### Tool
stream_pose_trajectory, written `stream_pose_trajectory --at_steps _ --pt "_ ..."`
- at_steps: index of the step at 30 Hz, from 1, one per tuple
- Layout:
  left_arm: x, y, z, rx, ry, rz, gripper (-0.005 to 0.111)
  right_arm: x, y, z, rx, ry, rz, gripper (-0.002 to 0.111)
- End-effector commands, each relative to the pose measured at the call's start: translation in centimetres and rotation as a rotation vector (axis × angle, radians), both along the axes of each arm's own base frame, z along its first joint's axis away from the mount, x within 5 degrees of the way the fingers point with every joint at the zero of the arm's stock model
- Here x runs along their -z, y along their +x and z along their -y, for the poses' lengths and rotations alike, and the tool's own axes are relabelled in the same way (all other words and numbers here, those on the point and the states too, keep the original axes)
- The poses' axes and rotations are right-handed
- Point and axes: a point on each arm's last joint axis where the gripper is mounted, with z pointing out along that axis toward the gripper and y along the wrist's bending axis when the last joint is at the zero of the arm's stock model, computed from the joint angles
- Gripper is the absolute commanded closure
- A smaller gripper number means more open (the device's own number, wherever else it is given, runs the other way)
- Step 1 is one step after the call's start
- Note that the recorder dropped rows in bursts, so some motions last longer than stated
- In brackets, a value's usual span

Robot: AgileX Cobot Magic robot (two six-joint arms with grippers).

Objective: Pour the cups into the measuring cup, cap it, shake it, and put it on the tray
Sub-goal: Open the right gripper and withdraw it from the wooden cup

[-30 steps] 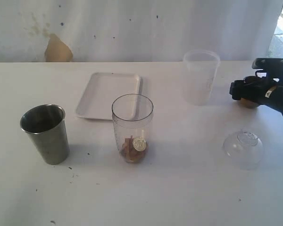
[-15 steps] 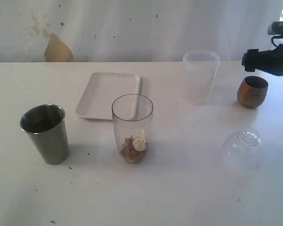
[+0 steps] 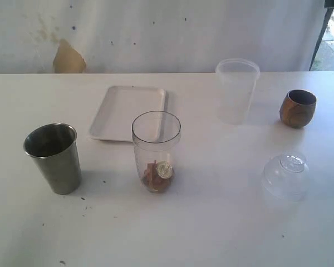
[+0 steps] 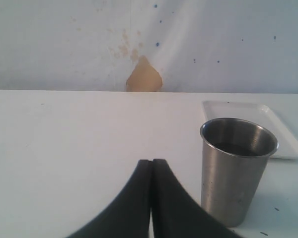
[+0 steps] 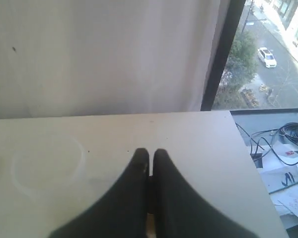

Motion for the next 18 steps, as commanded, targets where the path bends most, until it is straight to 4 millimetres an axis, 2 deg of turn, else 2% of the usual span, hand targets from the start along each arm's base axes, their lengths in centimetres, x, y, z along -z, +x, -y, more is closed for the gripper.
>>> stream_pose_trajectory --at_steps 1,3,11,18 --pt "0.0 0.0 0.0 0.001 0.002 0.014 0.107 -2.4 -5.4 -1.1 0.004 0.081 0.082 0.108" --pt "0.0 0.0 0.0 0.001 0.002 0.014 0.107 -3.2 -8.9 -1.5 -0.003 0.072 0.163 0.108" --pt "0.0 0.0 0.0 0.001 0.002 0.014 0.107 -5.3 -19.6 -3.0 -0.027 0.107 0.435 0.108" --pt "0.0 0.0 0.0 0.001 0.002 0.014 0.107 -5.9 -26.7 -3.8 -0.034 0.087 0.596 0.108"
